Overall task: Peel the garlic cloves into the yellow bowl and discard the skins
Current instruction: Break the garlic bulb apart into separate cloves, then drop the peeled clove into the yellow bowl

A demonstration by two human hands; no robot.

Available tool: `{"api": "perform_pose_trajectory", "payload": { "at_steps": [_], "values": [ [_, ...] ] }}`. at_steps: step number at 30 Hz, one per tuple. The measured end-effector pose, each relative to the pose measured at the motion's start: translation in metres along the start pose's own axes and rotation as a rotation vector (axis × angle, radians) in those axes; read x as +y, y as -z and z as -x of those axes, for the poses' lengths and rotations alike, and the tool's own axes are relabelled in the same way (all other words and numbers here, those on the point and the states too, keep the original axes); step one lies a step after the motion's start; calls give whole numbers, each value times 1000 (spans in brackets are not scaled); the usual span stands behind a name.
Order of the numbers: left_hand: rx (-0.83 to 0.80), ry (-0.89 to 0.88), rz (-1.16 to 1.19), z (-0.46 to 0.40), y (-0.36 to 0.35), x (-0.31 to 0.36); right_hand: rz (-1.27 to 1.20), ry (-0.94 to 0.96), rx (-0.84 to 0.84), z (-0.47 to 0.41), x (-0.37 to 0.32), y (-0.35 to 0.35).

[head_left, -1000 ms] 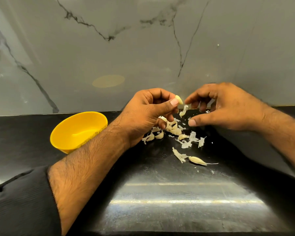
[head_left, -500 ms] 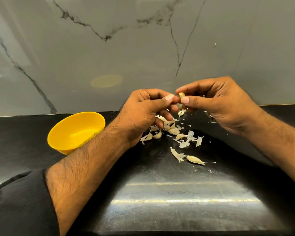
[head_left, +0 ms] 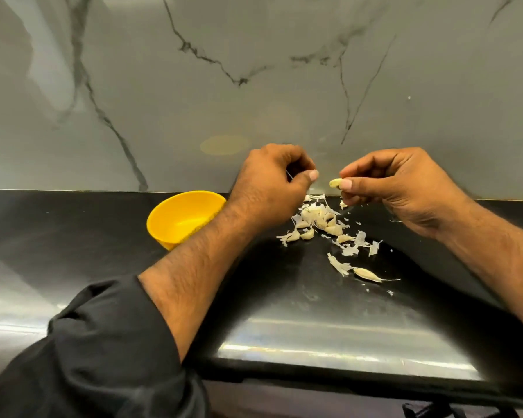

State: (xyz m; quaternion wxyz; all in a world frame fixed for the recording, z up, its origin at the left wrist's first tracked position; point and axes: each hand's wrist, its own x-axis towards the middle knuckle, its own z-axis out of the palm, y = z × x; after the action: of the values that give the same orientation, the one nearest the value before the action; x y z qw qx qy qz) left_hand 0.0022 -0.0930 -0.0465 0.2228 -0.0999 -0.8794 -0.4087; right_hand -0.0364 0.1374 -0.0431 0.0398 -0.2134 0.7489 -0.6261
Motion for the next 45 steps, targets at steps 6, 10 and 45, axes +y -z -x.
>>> {"api": "perform_pose_trajectory", "payload": {
  "at_steps": [6,10,45],
  "values": [
    [-1,151,33,-2,77,-20,-30,28,-172,-11,-23,-50],
    [78,238,-23,8,129,-49,143,124,-289,-28,-32,-107],
    [232,-75,-229,12,83,-23,662,64,-9,-29,-41,-44]
  ]
}}
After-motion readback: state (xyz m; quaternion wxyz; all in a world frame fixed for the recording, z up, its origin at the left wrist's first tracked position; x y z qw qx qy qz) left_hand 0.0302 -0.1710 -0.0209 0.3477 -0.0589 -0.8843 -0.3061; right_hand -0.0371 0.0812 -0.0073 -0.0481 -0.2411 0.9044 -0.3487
